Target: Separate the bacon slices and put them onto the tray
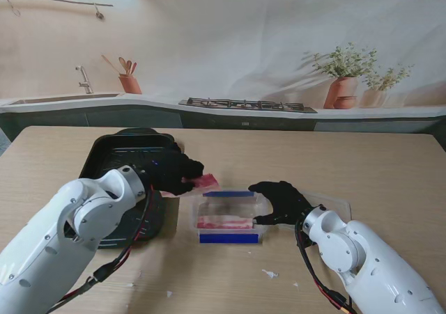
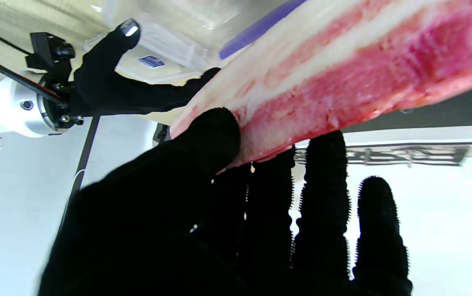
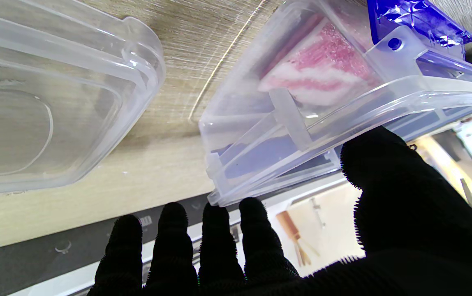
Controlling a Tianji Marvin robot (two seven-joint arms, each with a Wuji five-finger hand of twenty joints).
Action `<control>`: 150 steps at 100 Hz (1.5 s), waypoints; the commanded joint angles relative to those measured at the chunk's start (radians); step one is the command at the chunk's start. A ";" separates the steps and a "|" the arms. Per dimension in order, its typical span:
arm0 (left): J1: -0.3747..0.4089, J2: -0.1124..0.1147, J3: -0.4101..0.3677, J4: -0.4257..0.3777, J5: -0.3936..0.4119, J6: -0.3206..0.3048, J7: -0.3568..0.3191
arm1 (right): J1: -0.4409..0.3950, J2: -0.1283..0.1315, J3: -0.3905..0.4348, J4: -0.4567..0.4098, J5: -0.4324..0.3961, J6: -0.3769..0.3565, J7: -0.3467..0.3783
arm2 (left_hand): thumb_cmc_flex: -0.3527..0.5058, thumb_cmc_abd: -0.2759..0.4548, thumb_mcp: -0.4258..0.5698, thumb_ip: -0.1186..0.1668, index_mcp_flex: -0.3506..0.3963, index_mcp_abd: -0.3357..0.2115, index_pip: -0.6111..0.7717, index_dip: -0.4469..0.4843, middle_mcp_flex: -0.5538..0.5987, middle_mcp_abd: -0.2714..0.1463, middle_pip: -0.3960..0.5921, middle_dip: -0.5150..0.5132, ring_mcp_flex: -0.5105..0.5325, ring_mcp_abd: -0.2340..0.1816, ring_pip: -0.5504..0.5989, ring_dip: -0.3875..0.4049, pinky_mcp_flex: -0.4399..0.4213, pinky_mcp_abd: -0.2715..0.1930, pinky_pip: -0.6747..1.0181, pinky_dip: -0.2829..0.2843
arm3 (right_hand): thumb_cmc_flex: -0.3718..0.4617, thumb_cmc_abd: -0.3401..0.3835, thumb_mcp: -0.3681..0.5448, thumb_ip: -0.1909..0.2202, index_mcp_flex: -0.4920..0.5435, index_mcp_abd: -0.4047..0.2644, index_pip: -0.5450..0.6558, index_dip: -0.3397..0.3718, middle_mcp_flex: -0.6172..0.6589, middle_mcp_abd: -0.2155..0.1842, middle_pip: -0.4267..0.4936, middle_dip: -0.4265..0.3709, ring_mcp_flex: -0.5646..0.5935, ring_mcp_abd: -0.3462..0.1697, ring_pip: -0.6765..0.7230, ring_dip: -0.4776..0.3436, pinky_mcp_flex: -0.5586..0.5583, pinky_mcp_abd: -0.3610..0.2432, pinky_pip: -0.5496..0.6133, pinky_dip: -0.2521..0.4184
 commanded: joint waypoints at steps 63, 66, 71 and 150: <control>0.065 0.074 -0.231 0.095 0.086 -0.065 -0.229 | -0.001 -0.006 -0.010 0.000 -0.003 0.000 0.020 | 0.087 0.005 0.037 0.014 -0.023 -0.035 0.054 0.049 0.000 -0.001 0.016 0.054 -0.012 -0.012 -0.035 0.038 -0.016 -0.031 -0.028 -0.009 | -0.001 0.024 0.000 0.044 -0.010 0.011 0.007 0.000 -0.020 0.002 0.017 0.004 -0.027 -0.036 -0.001 0.005 -0.007 0.000 -0.003 0.016; 0.065 0.075 -0.230 0.104 0.098 -0.067 -0.228 | -0.001 -0.005 -0.010 -0.001 -0.003 -0.001 0.020 | 0.084 0.005 0.036 0.015 -0.023 -0.038 0.055 0.049 0.001 -0.001 0.016 0.054 -0.011 -0.016 -0.035 0.038 -0.017 -0.029 -0.029 -0.010 | -0.001 0.023 0.001 0.044 -0.010 0.011 0.007 0.000 -0.020 0.002 0.017 0.004 -0.027 -0.037 -0.002 0.005 -0.008 -0.001 -0.003 0.016; 0.064 0.076 -0.228 0.119 0.117 -0.072 -0.227 | 0.000 -0.005 -0.011 -0.002 -0.005 -0.003 0.022 | 0.080 0.004 0.038 0.017 -0.025 -0.046 0.056 0.049 0.001 -0.003 0.014 0.053 -0.009 -0.021 -0.036 0.038 -0.015 -0.028 -0.028 -0.009 | -0.002 0.024 0.001 0.044 -0.011 0.012 0.006 0.000 -0.020 0.002 0.016 0.004 -0.027 -0.038 -0.002 0.005 -0.009 0.000 -0.004 0.015; -0.005 0.091 -0.117 0.259 0.101 0.050 -0.343 | -0.004 -0.006 -0.007 -0.005 -0.007 -0.006 0.016 | 0.101 0.047 -0.029 0.019 -0.055 -0.078 0.047 0.046 -0.046 -0.035 -0.004 0.057 -0.069 -0.056 -0.071 0.036 -0.100 -0.024 -0.101 -0.048 | -0.006 0.024 0.007 0.043 -0.011 0.011 0.005 0.002 -0.020 0.001 0.015 0.003 -0.026 -0.039 -0.001 0.005 -0.011 0.001 -0.005 0.015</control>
